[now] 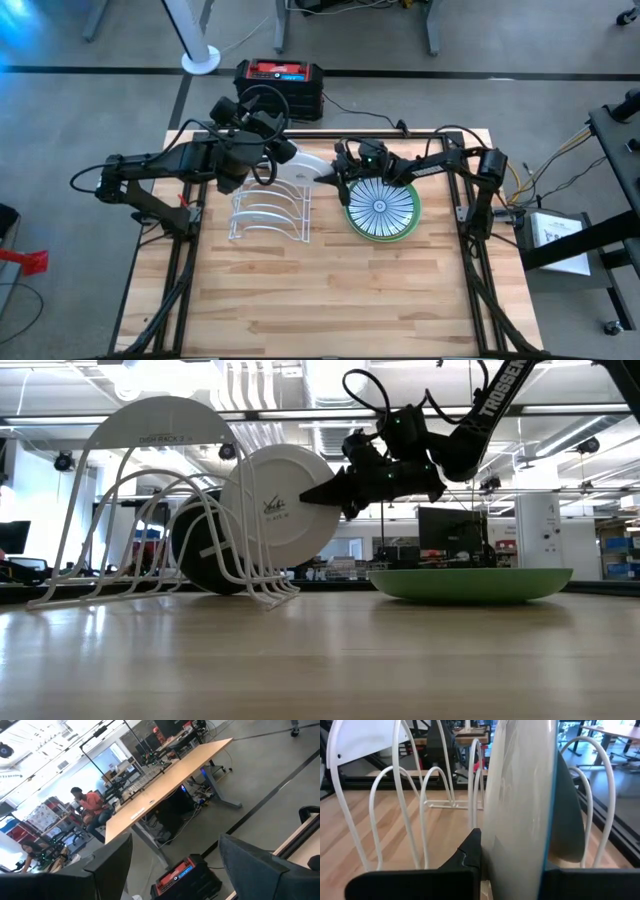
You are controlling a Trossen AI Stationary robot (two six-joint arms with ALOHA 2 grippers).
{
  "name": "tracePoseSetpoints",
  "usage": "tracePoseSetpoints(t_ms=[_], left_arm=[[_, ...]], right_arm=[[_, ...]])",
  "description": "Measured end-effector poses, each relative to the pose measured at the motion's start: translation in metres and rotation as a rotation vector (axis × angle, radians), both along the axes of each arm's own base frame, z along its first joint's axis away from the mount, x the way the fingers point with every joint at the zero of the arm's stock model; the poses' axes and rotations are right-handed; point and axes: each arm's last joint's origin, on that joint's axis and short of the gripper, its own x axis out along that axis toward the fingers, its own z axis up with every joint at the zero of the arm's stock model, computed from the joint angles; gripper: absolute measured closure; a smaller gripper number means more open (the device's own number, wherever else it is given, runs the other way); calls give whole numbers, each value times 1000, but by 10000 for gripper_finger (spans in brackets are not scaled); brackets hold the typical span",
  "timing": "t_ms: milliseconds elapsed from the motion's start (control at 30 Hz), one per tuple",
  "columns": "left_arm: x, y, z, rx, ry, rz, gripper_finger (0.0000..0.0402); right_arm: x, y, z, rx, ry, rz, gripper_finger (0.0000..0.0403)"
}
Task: Sort dishes
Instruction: Put the white pattern plate in the dish rack
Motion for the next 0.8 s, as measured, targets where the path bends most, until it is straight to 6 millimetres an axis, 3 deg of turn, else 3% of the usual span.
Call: tracePoseSetpoints(t_ms=[533, 800], left_arm=[[11, 0, -8, -1, 35, -8, 118], [11, 0, -8, 1, 39, -8, 118]], right_arm=[[18, 4, 19, -71, 0, 39, 379], [18, 3, 19, -80, 6, 35, 379]])
